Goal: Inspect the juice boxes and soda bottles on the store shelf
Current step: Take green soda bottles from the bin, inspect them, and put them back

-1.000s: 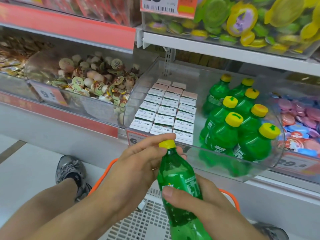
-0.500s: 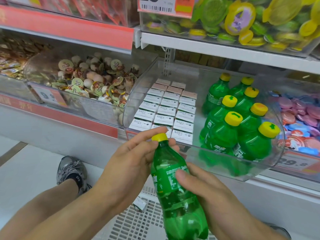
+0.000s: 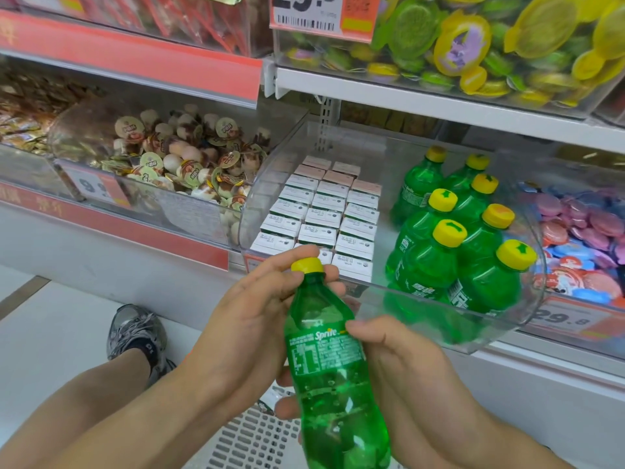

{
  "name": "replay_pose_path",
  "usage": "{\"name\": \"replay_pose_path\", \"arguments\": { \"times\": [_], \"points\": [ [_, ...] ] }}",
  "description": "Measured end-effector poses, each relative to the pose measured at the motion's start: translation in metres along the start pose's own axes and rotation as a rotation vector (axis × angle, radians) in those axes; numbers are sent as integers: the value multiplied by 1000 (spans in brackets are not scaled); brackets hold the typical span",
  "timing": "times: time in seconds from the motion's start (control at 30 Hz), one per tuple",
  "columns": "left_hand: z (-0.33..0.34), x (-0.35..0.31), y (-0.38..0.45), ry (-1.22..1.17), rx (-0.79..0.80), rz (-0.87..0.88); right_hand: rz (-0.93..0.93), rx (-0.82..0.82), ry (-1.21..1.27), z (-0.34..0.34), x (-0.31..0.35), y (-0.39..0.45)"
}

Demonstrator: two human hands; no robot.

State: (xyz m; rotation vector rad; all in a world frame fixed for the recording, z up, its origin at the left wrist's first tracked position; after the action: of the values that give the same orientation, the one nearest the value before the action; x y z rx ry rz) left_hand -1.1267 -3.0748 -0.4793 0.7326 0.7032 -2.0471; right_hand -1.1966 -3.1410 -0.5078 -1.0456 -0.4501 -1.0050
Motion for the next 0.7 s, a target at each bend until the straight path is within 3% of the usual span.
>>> {"name": "replay_pose_path", "arguments": {
  "times": [0.13,0.3,0.57,0.7],
  "points": [
    [1,-6,-1,-5,12,31,-61,81,112,1,8,-15],
    [10,-15,-8,28,56,60,-109,-41,-137,-16,12,-17],
    [18,-11,-14,85,100,40,-163,-12,-388,-11,16,-21],
    [24,-8,-17,67,170,29,-130,3,-268,-10,3,-15]
  ]
}}
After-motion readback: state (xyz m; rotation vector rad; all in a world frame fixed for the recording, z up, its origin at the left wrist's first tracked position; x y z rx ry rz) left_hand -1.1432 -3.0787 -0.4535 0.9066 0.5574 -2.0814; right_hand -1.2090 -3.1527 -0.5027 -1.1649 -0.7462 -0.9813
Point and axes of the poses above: each hand's wrist, its own y-axis towards the middle knuckle, its own z-axis out of the palm, x = y × z, the point moved 10 cm from there along y, towards the middle knuckle, and after that the axes turned 1 degree about y, right-handed, at the moved point
